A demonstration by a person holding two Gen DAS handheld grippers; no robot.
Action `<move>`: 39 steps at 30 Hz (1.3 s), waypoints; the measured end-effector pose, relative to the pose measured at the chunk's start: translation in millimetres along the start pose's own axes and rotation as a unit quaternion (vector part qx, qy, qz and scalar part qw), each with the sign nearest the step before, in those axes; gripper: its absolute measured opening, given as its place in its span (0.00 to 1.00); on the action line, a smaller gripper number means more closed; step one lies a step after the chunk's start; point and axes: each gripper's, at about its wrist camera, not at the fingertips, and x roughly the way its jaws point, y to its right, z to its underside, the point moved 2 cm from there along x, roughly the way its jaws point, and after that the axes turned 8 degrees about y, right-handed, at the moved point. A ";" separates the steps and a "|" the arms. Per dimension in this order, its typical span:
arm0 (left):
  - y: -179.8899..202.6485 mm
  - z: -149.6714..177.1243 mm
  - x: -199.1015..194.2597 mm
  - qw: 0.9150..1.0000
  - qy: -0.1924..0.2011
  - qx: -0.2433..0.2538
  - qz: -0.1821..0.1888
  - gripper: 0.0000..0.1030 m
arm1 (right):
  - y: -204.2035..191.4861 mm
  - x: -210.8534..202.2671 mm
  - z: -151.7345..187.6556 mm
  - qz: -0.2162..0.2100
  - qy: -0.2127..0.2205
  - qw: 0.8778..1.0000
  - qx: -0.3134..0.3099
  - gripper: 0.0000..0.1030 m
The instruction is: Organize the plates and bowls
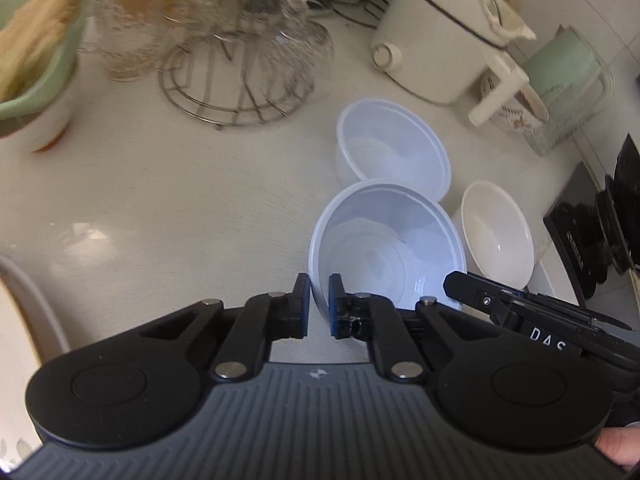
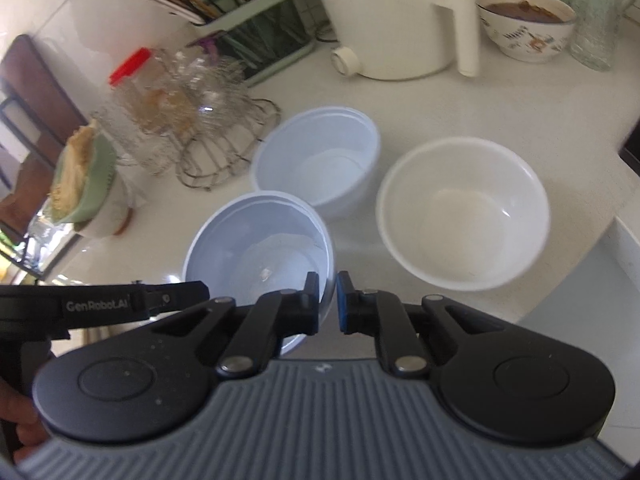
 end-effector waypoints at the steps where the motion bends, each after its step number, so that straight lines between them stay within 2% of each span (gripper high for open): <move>1: -3.9 -0.4 -4.4 1.000 0.004 -0.005 -0.003 0.11 | -3.7 0.7 -1.3 -0.006 -0.001 1.000 -0.004 0.11; 14: -68.7 7.4 -46.0 0.995 0.023 -0.076 -0.067 0.11 | -71.2 27.9 2.3 -0.080 -0.038 0.993 -0.082 0.12; 21: -88.7 17.1 -45.4 0.992 0.003 -0.091 -0.085 0.11 | -90.2 42.6 14.3 -0.083 -0.068 0.989 -0.099 0.12; 29: -98.0 22.6 -55.3 0.993 -0.009 -0.092 -0.079 0.12 | -97.1 48.5 19.7 -0.083 -0.088 0.987 -0.102 0.14; 33: -101.9 28.1 -65.6 0.992 -0.017 -0.086 -0.091 0.12 | -102.2 39.8 17.6 -0.088 -0.068 0.987 -0.114 0.14; 39: -104.1 21.4 -81.2 0.991 0.007 -0.083 -0.105 0.12 | -110.0 24.0 9.0 -0.099 -0.039 0.985 -0.133 0.14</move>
